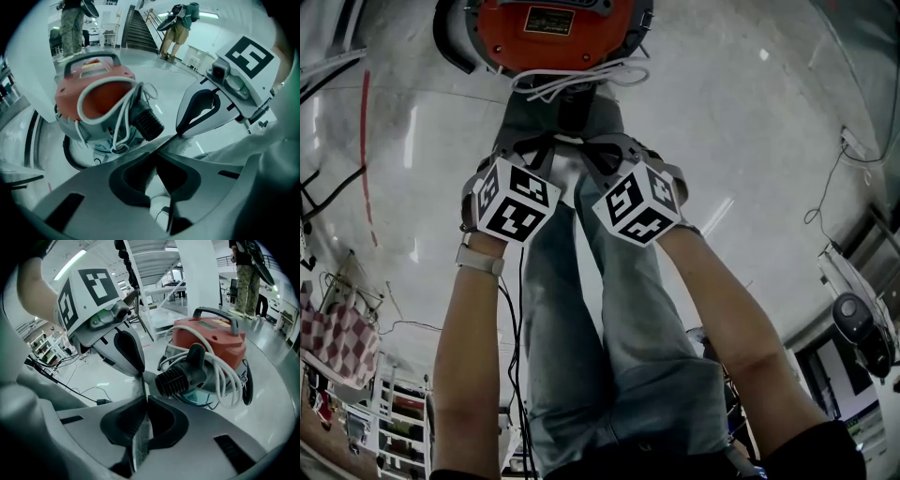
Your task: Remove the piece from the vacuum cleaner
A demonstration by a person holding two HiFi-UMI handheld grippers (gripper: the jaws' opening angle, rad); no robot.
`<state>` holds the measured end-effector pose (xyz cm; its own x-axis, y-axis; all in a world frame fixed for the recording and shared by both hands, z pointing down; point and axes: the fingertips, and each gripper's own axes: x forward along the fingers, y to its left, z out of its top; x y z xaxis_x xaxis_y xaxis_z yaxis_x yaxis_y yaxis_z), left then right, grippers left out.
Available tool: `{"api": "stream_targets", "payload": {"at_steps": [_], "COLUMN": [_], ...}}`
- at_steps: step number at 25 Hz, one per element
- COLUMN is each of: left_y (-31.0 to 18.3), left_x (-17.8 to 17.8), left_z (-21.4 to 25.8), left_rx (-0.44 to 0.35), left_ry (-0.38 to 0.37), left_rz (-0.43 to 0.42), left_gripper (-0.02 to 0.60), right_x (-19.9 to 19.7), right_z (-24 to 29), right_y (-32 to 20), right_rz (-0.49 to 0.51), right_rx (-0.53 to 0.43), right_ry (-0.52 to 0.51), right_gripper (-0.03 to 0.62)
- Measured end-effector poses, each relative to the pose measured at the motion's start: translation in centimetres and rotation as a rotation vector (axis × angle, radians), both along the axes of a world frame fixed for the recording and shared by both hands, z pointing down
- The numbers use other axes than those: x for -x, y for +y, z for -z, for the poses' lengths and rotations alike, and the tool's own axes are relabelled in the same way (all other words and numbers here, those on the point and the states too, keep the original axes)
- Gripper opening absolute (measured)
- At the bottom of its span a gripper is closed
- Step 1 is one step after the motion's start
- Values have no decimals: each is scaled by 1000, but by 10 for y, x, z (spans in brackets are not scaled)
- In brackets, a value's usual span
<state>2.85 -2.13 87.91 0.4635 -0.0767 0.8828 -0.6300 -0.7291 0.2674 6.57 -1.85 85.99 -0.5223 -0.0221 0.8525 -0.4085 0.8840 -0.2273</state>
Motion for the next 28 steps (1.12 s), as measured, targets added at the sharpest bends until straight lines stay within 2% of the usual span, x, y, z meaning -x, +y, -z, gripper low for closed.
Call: {"api": "stream_targets", "payload": {"at_steps": [4, 12, 18, 24, 28], "left_y": [39, 81, 73, 61, 60], "left_x": [-1, -2, 7, 24, 41], "left_z": [-14, -18, 7, 57, 96], "left_rx": [62, 118, 89, 21, 10], "left_ry": [-7, 13, 15, 20, 26], "left_rz": [-52, -48, -13, 34, 57], "left_gripper": [55, 54, 54, 51, 49], "right_x": [0, -1, 7, 25, 41], "right_z": [-11, -17, 8, 58, 98], "right_y": [39, 76, 67, 55, 53], "right_rz": [22, 58, 79, 106, 130], "right_rx": [42, 101, 74, 29, 14], "right_ry": [14, 25, 25, 17, 10], "right_gripper": [40, 40, 40, 40, 40]}}
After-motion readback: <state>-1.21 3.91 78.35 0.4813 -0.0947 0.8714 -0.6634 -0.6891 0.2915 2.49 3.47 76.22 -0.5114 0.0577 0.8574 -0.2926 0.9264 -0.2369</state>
